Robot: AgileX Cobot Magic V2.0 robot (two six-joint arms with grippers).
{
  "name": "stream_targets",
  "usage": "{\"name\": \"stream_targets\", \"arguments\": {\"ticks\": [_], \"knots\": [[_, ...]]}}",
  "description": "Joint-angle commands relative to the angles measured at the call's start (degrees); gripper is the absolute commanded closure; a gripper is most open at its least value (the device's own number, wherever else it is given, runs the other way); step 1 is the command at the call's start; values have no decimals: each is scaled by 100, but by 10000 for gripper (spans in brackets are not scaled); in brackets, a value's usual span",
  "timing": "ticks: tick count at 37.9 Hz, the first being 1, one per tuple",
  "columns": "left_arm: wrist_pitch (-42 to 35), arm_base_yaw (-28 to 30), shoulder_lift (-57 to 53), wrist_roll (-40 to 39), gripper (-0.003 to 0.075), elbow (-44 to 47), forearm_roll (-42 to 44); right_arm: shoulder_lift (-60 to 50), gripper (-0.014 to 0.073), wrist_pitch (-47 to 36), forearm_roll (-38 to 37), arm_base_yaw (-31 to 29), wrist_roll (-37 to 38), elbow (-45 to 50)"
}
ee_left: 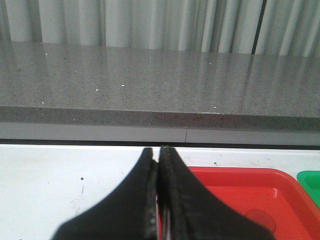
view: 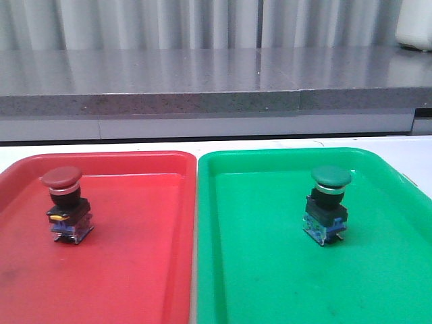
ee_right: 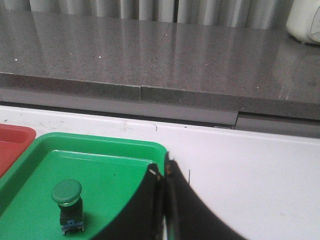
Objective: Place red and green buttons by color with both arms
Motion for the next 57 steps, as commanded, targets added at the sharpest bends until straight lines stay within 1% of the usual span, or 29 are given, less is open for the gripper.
{"name": "stream_targets", "arguments": {"ticks": [1, 13, 16, 24, 36, 37, 38, 41, 57], "knots": [[-506, 27, 51, -59, 740, -149, -25, 43, 715, -432, -130, -33, -22, -148], [-506, 27, 51, -59, 740, -149, -25, 43, 715, -432, -130, -33, -22, -148], [-577, 27, -15, -59, 740, -24, -25, 43, 715, -432, -130, -33, -22, -148], [-628, 264, -800, -59, 740, 704, -344, 43, 715, -432, -130, -33, -22, -148], [-1645, 315, -757, -59, 740, 1994, -365, 51, 715, -432, -130, -33, -22, -148], [-1666, 315, -757, -59, 740, 2016, -365, 51, 715, -432, -130, -33, -22, -148], [-1484, 315, -757, -59, 740, 1999, -365, 51, 715, -432, -130, -33, -22, -148], [-1673, 315, -757, -59, 740, 1998, -365, 51, 715, -432, -130, -33, -22, -148], [-1686, 315, -757, -59, 740, 1998, -365, 51, 715, -432, -130, -33, -22, -148]]}}
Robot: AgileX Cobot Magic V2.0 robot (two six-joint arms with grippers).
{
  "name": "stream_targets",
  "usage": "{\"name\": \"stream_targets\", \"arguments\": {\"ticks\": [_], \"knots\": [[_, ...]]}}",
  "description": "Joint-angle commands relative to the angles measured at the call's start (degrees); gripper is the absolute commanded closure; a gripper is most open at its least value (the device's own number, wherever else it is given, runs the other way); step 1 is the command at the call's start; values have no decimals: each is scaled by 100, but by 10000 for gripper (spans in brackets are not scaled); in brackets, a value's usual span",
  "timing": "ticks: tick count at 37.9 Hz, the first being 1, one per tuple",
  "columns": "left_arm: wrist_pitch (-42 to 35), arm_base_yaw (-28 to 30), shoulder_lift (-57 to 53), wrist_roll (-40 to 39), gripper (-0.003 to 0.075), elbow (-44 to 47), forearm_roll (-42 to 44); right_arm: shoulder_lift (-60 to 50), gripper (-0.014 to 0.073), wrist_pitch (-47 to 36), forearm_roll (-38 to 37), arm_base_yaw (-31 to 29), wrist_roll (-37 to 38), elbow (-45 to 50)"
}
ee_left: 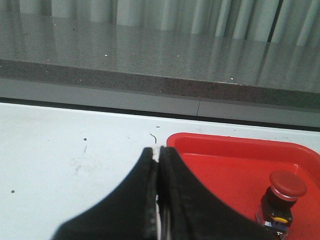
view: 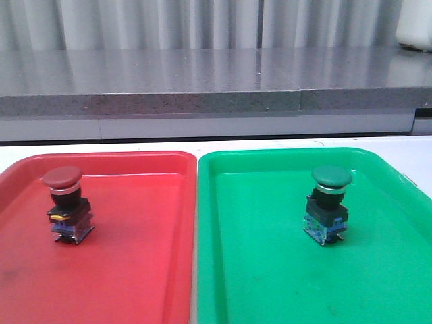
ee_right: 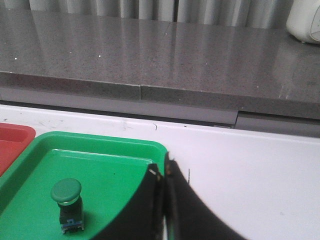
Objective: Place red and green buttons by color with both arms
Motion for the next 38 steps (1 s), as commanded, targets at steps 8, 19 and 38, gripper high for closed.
{"name": "stream_targets", "arguments": {"ticks": [8, 19, 38], "knots": [[-496, 0, -93, -59, 740, 136, -45, 51, 715, -446, -118, -33, -22, -148], [-496, 0, -93, -59, 740, 136, -45, 51, 715, -446, -118, -33, -22, -148], [-496, 0, -93, -59, 740, 136, -45, -1297, 715, -1023, 674, -1013, -829, 1628]]}}
